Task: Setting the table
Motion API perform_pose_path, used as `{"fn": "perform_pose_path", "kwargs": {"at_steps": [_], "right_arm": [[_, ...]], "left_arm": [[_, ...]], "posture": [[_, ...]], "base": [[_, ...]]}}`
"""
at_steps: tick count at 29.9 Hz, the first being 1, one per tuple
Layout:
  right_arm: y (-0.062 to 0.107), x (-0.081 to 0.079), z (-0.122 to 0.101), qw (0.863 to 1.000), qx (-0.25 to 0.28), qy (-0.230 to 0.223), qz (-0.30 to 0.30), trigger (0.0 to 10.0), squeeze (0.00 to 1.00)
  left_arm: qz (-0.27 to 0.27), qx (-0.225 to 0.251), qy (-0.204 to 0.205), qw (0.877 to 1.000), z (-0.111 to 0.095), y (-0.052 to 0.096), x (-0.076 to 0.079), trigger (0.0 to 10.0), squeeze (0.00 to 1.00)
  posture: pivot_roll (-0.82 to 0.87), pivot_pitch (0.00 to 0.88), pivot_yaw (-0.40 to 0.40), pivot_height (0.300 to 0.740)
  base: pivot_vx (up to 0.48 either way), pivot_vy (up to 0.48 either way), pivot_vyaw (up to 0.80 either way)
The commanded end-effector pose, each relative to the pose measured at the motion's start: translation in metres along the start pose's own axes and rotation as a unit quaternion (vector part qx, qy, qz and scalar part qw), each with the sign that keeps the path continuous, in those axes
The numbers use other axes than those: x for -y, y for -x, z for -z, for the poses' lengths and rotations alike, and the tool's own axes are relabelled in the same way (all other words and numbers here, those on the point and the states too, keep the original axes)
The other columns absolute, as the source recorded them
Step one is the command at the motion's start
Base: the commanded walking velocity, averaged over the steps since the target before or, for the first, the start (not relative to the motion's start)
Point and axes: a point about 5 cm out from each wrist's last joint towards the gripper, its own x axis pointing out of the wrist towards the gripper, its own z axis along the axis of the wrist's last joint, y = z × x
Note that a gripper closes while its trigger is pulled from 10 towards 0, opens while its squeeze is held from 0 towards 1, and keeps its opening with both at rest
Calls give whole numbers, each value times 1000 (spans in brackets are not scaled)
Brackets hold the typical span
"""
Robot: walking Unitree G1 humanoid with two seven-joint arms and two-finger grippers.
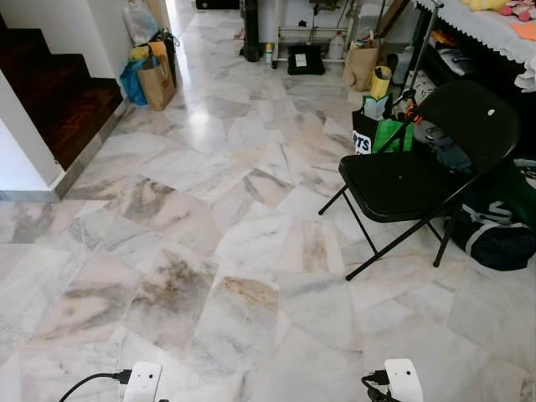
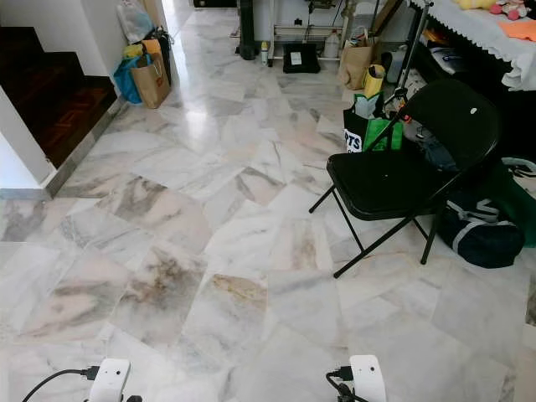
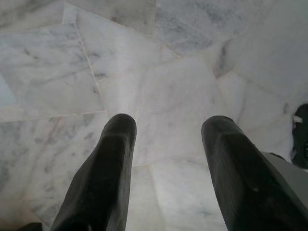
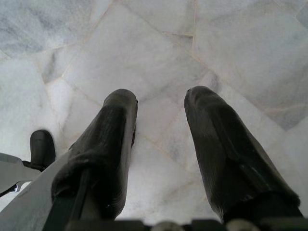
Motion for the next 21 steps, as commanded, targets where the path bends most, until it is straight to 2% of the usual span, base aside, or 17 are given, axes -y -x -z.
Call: {"fn": "perform_pose_path", "kwargs": {"at_steps": [1, 2, 5, 14, 17, 21], "right_arm": [[-2, -1, -10, 980, 33, -198, 7, 10000, 0], [-2, 0, -10, 979, 35, -203, 9, 10000, 0], [-2, 0, -9, 983, 26, -180, 6, 10000, 0], [-1, -10, 3, 986, 0, -167, -2, 10000, 0], [-1, -15, 6, 989, -5, -150, -6, 10000, 0], [-1, -16, 6, 988, -4, -153, -4, 10000, 0]], "left_arm": [[20, 22, 72, 997, 1, 1, 10, 10000, 0], [18, 18, 71, 997, 2, 1, 10, 10000, 0], [14, 13, 80, 997, 5, 1, 8, 10000, 0], [12, 18, 68, 997, 3, 1, 8, 10000, 0], [10, 15, 47, 999, 3, 1, 7, 10000, 0], [2, 25, 28, 999, 0, 1, 7, 10000, 0]], "posture": [[138, 0, -118, 740], [138, 0, -118, 740], [138, 0, -116, 740], [153, 0, -121, 740], [152, 0, -121, 740], [154, 0, -123, 740]], "base": [[0, 0, -800], [0, 0, -800], [0, 0, -800], [0, 0, -800], [0, 0, -800], [0, 0, -800]]}}
